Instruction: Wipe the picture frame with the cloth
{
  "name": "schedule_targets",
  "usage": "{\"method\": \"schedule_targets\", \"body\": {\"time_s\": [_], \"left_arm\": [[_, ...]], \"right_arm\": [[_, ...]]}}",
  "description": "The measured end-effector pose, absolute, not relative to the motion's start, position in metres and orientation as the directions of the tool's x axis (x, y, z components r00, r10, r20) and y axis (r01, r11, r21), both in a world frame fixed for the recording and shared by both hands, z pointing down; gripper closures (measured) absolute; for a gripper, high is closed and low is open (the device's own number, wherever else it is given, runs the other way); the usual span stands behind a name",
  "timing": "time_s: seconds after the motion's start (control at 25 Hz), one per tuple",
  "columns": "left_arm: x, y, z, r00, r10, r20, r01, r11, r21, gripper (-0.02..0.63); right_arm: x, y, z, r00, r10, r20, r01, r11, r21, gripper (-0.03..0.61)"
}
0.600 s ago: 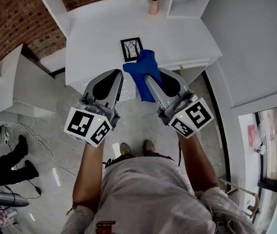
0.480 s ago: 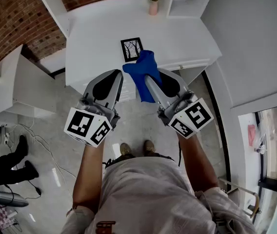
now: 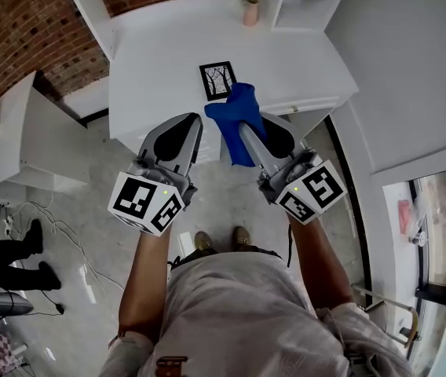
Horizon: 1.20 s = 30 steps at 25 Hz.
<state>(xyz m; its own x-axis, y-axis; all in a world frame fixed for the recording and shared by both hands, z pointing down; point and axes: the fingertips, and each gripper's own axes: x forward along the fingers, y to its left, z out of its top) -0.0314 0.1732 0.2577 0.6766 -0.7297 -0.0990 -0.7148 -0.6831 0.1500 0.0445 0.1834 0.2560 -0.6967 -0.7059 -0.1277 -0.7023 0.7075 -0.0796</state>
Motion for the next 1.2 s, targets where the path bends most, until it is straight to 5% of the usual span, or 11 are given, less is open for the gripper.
{"method": "schedule_targets", "body": {"time_s": [1.2], "left_arm": [[-0.099, 0.068, 0.299, 0.705, -0.708, -0.043, -0.693, -0.7, 0.173, 0.612]], "right_arm": [[0.012, 0.08, 0.278, -0.579, -0.814, -0.046, -0.813, 0.58, -0.04, 0.503]]}}
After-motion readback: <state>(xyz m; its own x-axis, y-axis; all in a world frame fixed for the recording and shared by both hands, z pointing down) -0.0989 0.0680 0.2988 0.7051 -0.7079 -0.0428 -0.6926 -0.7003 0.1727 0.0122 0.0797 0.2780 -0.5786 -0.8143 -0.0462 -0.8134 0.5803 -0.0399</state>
